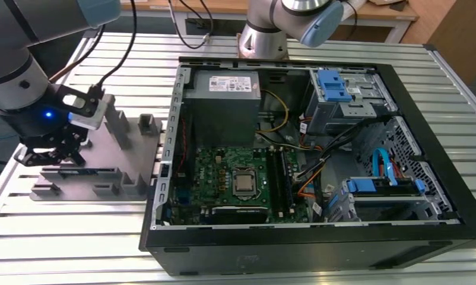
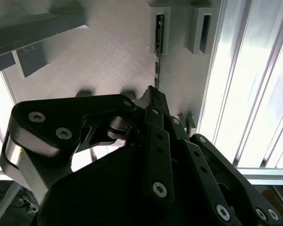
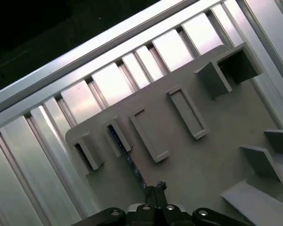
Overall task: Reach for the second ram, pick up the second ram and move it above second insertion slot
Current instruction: 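Pick up the second ram and move it above second insertion slot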
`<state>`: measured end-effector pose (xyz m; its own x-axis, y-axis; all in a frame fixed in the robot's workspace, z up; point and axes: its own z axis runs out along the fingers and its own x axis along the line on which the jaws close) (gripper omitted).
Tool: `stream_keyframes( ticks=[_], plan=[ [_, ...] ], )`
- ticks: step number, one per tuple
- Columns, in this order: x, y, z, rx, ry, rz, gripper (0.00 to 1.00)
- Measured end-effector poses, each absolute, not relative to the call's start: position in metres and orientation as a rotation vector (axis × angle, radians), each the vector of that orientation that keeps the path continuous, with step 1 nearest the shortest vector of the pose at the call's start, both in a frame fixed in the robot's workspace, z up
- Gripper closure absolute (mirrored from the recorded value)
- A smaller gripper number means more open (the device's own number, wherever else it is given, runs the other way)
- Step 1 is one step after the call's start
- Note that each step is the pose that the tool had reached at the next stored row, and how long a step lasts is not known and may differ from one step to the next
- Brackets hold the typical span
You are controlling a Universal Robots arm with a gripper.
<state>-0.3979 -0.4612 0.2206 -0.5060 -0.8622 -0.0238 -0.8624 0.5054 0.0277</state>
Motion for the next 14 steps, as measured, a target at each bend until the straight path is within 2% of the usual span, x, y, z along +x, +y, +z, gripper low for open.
stream_keyframes(
  ticks=[14],
  plan=[
    [-0.3979, -0.4612, 0.2206, -1.735, 2.613, 0.057, 0.89]
  ],
)
